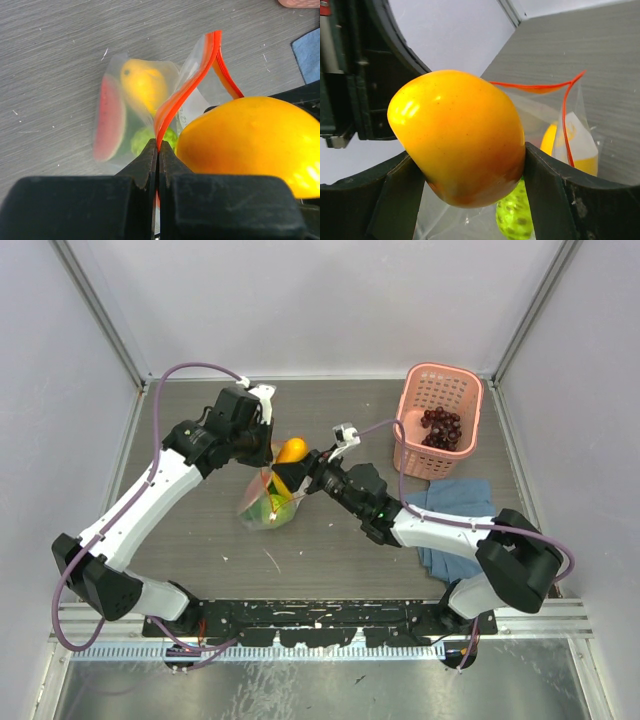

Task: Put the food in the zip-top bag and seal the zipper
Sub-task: Place the fake fruit in the zipper food storage bag.

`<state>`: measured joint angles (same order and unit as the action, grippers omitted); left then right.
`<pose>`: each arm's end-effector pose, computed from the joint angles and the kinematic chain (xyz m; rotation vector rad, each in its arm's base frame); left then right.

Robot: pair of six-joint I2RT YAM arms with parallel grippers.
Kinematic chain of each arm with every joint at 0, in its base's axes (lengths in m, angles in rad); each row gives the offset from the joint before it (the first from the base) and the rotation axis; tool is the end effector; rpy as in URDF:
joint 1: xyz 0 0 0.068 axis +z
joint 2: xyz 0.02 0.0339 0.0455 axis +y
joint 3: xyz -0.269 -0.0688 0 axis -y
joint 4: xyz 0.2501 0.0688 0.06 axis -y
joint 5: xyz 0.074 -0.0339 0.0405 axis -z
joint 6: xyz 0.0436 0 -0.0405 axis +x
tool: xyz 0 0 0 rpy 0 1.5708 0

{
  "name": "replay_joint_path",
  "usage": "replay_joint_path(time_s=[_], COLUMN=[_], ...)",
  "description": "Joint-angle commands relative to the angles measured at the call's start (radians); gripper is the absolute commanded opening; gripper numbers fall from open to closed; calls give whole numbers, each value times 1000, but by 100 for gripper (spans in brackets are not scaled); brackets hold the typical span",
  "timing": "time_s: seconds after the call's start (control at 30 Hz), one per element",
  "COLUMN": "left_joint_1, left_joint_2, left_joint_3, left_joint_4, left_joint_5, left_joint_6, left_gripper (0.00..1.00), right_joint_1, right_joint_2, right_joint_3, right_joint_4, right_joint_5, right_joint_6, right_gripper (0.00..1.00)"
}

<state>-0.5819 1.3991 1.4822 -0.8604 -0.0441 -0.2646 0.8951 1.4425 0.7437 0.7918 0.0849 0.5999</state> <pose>0.2534 -0.1644 0.3766 0.3538 2.3500 -0.3611 0.2109 0.2572 0.2762 -0.1600 1.5789 1.1335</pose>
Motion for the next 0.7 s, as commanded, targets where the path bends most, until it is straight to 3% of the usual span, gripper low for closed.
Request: replay_joint_path(time_s=[0.0,0.3,0.67], left_joint_1=[5,5,6], left_joint_2=[-41,-39,-36], left_joint_3=[1,-2,0], left_joint_4=[63,65,63], left_joint_5=[-1,-11,-16], left_joint_6=[14,9,10], left_gripper=[0,0,0], right_joint_1=[10,18,22], right_joint_2=[-1,41,63], right_joint_3=[67,131,238], right_joint_4=[-104,-308,-456], right_joint_5=[38,-37,-87], right_joint_6=[145,315,253], right_gripper=[56,69,92])
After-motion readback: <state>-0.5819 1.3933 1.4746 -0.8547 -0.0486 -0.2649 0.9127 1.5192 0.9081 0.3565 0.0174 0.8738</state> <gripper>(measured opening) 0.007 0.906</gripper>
